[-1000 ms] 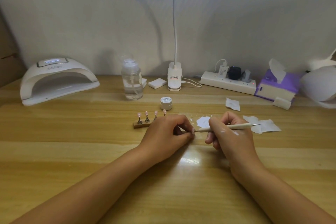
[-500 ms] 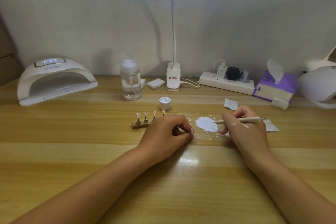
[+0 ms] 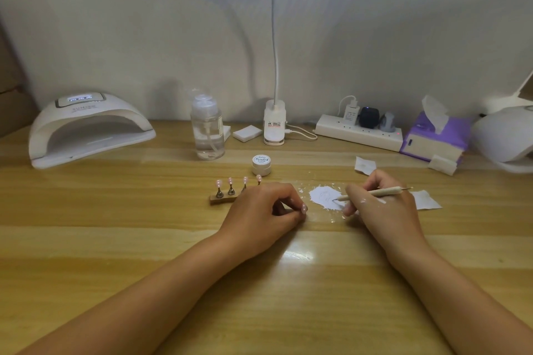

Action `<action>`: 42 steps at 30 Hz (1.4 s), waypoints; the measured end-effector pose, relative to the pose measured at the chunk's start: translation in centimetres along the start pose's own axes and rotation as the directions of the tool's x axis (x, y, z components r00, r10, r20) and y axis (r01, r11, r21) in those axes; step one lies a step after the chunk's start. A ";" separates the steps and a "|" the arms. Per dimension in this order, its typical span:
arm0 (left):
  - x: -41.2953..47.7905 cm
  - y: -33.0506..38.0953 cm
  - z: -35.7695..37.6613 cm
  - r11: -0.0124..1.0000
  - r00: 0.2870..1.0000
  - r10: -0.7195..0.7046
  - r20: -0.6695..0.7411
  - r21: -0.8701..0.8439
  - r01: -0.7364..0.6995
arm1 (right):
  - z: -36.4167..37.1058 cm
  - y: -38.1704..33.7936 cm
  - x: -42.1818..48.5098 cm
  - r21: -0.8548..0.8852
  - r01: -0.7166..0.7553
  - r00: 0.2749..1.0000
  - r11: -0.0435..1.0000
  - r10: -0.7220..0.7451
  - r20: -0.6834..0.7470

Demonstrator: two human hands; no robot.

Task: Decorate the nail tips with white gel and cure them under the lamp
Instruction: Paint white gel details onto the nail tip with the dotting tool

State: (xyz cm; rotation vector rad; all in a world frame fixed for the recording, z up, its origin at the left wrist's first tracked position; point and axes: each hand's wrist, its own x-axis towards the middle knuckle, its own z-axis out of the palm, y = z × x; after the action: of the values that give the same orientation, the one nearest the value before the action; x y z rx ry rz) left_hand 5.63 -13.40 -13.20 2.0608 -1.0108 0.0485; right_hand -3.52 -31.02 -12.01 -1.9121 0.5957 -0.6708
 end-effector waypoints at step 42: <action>-0.1 0.3 -0.1 1.000 1.000 -0.011 0.018 -0.011 0.012 | 2.1 -1.6 -2.8 0.257 -0.079 0.987 0.963 0.039 0.156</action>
State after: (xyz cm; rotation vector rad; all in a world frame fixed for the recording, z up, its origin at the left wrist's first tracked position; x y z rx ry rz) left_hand 5.47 -13.35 -12.96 2.0603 -1.0078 0.0187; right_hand -4.00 -27.21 -11.86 -1.6723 0.4432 -0.5334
